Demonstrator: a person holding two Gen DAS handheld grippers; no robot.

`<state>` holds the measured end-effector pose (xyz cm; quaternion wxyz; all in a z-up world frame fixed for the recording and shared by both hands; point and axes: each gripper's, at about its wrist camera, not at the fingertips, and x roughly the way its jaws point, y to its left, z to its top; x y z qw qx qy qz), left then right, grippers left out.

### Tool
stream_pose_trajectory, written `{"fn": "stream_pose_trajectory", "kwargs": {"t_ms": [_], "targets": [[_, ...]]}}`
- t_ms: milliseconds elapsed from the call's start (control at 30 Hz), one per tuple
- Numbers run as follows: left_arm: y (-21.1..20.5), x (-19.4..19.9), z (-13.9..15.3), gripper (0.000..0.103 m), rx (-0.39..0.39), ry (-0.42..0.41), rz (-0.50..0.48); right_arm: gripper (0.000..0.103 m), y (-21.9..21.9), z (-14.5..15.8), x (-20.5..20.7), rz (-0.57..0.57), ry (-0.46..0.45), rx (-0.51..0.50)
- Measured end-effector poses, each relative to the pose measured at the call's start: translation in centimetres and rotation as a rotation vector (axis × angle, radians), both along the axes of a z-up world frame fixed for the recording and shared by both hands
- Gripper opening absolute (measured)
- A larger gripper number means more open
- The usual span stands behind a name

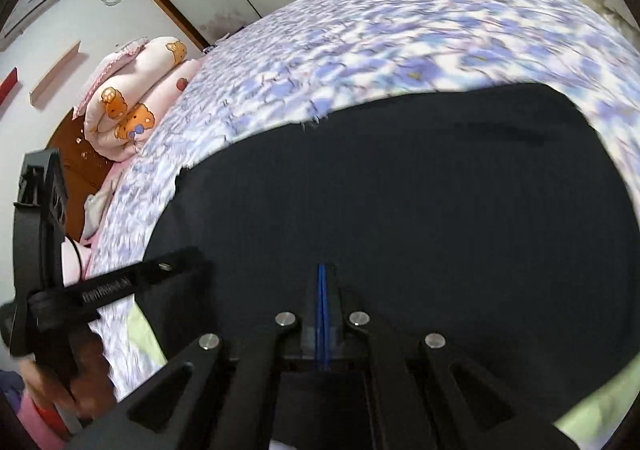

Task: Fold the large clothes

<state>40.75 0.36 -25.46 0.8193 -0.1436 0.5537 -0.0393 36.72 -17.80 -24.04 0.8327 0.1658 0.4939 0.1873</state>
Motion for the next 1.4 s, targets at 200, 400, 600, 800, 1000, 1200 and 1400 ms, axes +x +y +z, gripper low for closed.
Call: {"fn": "stream_pose_trajectory", "kwargs": {"t_ms": [200,400,600,800,1000,1200,1400], "targets": [[-1.3,5.8,-3.4,0.002,0.031,0.01,0.003,0.0,3.0,-2.5,5.5,0.045,0.008,0.036],[0.5,7.5,-4.3,0.001,0.019,-0.065,0.027,0.0,1.6,-4.0,7.5,0.05,-0.016,-0.05],[4.0,7.8,-3.9,0.001,-0.023,-0.095,0.079,0.0,-2.9,-3.7,7.8,0.003,-0.02,-0.102],[7.5,7.7,-4.0,0.001,0.166,-0.075,0.134,0.0,-8.9,-3.3,6.9,-0.094,0.006,-0.255],[12.0,7.7,-5.0,0.001,0.238,-0.044,0.216,0.0,-14.8,-3.0,6.9,-0.247,0.026,-0.424],[16.0,8.3,-5.1,0.001,0.279,-0.028,0.293,0.0,-19.0,-1.4,6.6,-0.382,0.021,-0.543],[14.6,7.2,-0.9,0.007,0.239,-0.078,0.246,0.0,-18.6,2.2,5.8,-0.409,-0.035,-0.348]]}}
